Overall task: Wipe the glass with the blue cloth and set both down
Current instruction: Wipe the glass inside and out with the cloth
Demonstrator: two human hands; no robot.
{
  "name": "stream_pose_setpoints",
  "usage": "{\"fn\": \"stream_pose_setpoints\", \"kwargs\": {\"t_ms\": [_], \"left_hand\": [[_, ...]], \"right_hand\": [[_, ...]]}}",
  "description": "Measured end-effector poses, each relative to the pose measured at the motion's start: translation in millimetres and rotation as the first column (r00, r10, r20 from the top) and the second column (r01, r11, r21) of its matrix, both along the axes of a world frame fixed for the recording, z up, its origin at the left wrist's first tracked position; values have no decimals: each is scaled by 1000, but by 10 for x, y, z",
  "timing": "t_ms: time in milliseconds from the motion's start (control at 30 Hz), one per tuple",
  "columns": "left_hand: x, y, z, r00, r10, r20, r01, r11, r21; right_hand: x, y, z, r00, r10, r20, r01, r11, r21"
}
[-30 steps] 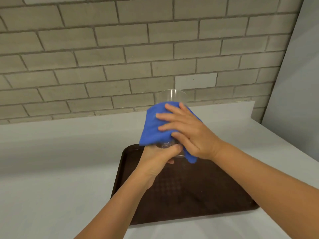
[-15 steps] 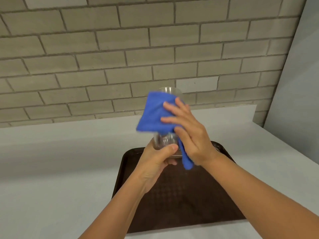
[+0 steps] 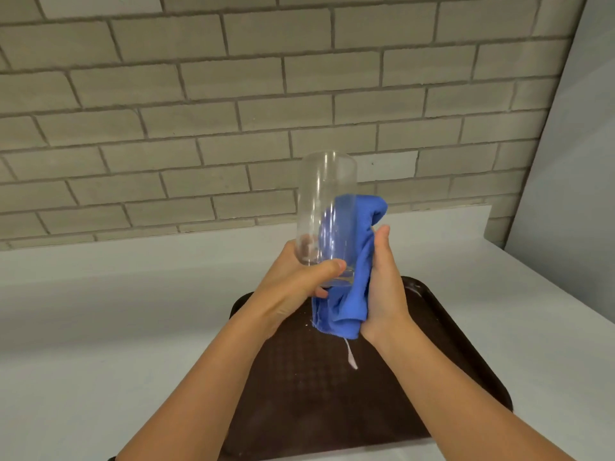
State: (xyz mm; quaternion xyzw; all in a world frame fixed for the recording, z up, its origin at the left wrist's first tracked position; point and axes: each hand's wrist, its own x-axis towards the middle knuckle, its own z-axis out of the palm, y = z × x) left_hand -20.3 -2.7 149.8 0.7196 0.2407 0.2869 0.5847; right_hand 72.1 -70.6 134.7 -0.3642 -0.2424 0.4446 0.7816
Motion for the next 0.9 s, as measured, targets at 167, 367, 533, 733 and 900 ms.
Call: {"fn": "stream_pose_setpoints", "kwargs": {"t_ms": [167, 367, 533, 733, 900], "left_hand": [[198, -82, 85, 931, 319, -177, -231, 892, 389], [199, -235, 58, 914, 402, 53, -346, 704, 620], [250, -279, 97, 917, 399, -27, -346, 826, 446], [174, -172, 52, 957, 273, 97, -269, 962, -49], [113, -100, -3, 916, 68, 395, 65, 947, -315]], "right_hand": [[79, 27, -16, 969, -95, -230, 111, 992, 60], [42, 51, -31, 966, -169, -195, 190, 978, 91], [-71, -2, -8, 914, -365, 178, 350, 930, 109], [-164, -106, 94, 679, -376, 631, 260, 927, 272], [-57, -1, 394, 340, -310, 888, 200, 946, 254]]}}
